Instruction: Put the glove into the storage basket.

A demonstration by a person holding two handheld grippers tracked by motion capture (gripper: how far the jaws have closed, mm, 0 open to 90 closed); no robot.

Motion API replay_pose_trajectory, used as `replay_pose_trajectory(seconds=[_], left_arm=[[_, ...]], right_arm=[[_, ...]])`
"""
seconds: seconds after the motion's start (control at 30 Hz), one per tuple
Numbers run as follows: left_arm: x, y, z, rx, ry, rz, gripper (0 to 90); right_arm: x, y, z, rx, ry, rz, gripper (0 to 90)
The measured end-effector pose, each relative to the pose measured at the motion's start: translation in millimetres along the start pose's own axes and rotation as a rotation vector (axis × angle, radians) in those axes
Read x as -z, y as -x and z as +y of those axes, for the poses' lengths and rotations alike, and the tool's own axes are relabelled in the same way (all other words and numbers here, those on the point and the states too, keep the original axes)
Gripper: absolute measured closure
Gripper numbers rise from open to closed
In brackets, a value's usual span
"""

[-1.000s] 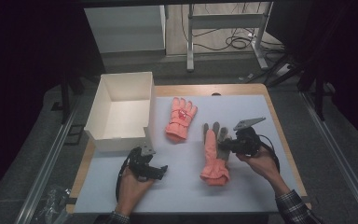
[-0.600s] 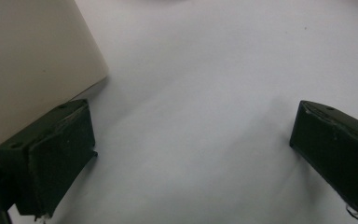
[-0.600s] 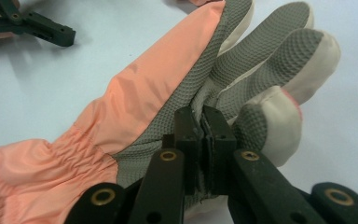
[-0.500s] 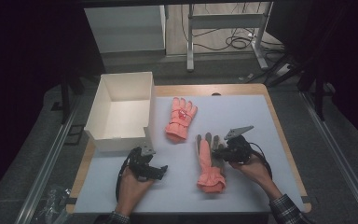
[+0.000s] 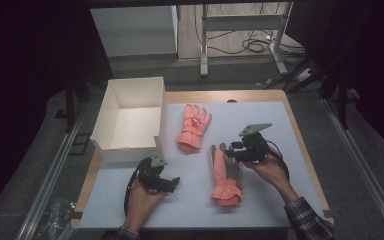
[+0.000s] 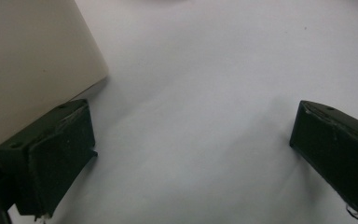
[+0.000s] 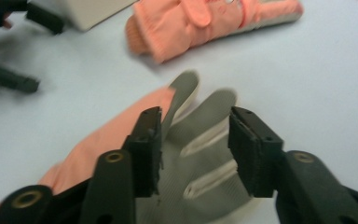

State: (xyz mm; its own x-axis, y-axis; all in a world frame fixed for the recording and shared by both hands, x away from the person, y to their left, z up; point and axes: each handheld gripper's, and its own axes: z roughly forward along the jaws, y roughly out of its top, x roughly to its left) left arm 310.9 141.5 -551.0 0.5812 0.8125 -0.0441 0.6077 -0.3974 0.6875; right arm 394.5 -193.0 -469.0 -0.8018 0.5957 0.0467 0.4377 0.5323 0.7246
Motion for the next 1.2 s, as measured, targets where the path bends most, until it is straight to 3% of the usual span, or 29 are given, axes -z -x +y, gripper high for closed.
replay_pose_trajectory(seconds=[0.33, 0.6, 0.87, 1.2], left_arm=[[0.0, 0.0, 0.0, 0.000, 0.000, -0.001, 0.0], [-0.1, 0.1, -0.1, 0.002, 0.002, -0.001, 0.0], [0.0, -0.2, 0.0, -0.001, 0.000, -0.001, 0.0], [0.2, -0.3, 0.0, -0.003, -0.003, -0.001, 0.0]], right_arm=[[-24.9, 9.4, 36.2, -0.013, 0.019, -0.016, 43.6], [-54.6, 13.4, 62.9, -0.064, -0.006, -0.019, 37.9], [-78.1, 19.0, 82.7, -0.086, 0.002, -0.024, 37.3], [-105.0, 28.0, 101.3, -0.061, -0.008, -0.032, 38.3]])
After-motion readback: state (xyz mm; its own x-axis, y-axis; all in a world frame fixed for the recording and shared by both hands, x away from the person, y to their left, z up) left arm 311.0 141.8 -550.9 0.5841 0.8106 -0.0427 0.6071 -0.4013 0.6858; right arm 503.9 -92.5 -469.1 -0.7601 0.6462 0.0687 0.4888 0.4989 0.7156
